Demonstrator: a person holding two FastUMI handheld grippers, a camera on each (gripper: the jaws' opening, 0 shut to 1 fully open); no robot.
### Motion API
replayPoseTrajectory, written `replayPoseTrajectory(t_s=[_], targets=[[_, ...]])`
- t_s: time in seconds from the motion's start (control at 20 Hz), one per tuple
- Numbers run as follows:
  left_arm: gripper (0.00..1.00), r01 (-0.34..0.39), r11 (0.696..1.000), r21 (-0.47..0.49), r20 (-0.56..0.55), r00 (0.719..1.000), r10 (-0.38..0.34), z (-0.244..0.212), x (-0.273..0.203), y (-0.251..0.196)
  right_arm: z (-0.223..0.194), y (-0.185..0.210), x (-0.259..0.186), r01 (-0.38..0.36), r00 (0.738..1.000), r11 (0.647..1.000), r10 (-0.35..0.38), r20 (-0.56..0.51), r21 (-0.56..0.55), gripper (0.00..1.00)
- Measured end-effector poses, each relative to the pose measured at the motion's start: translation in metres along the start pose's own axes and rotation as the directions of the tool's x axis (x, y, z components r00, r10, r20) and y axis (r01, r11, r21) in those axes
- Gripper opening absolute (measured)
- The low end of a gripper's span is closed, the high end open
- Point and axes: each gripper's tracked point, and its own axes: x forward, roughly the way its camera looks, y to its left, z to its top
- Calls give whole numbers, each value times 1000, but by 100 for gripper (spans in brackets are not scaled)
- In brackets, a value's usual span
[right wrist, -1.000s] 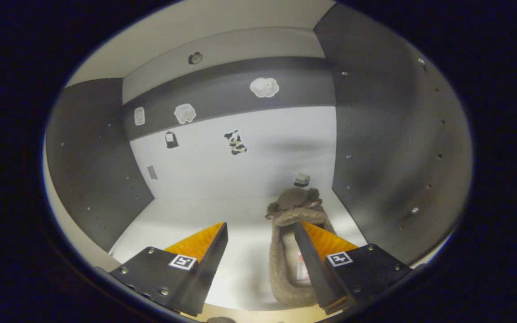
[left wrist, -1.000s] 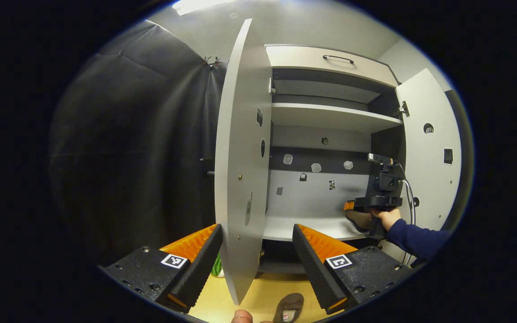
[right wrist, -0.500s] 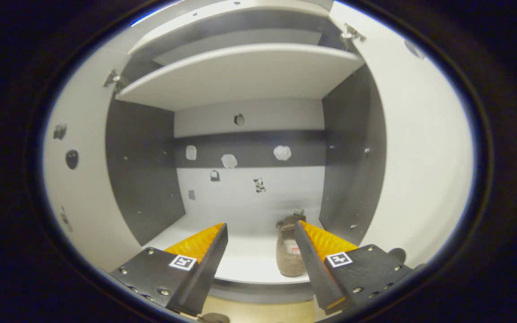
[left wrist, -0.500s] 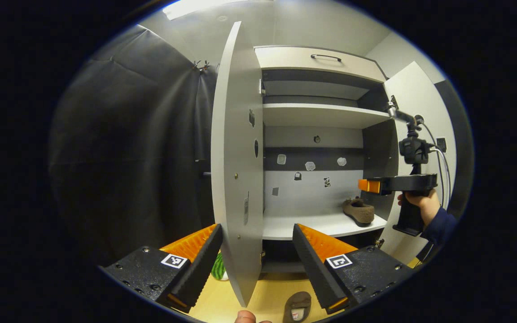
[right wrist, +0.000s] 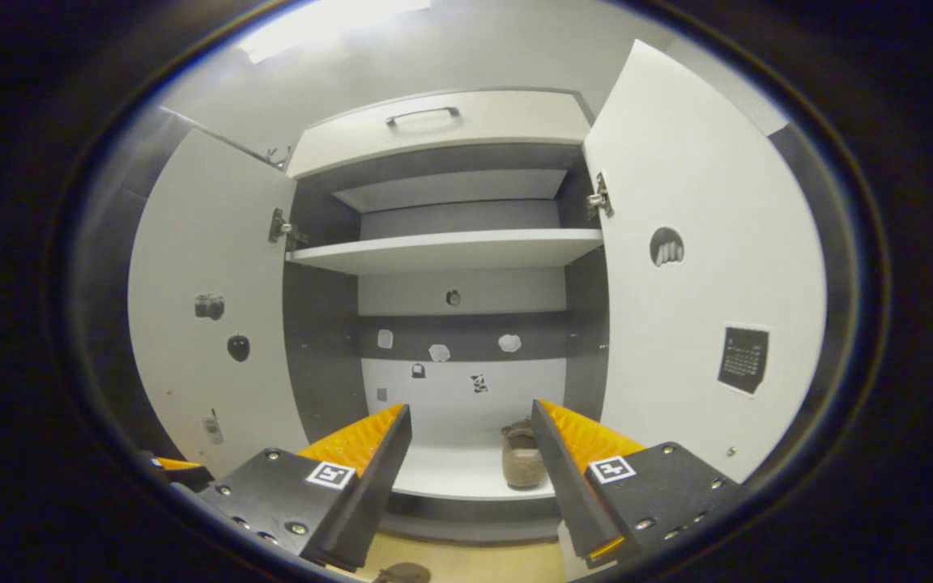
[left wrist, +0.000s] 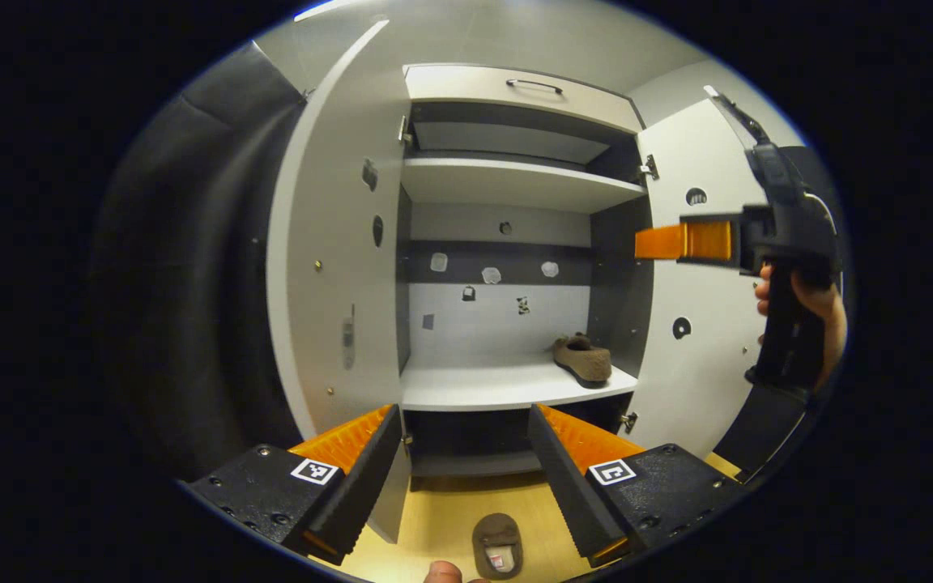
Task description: Grab one shoe with the right hand and put it into the shoe cabinet, grab the other shoe with the left hand and put it into the shoe cabinet; then close the right door with the right hand and the left door with the left hand.
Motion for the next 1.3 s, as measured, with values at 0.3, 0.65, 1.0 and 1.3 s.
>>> replayPoseTrajectory(t_s=[0.3,0.65,1.0,1.3], targets=[[97,109,994,19,-169,980,-105,-83,29,-31,24,-7,-51,11,1000,1000,-11,29,-10,89],[98,149,989,7,-424,896,-132,-212,49,-36,37,-26,-84,67,996,997,-65,55,-28,89],[98,166,986,8,-624,771,-125,-321,44,-25,44,-47,-102,128,991,991,-126,55,-32,85],[97,156,986,-63,-710,687,-154,-378,32,-25,48,-65,-106,188,981,982,-187,46,-27,85]])
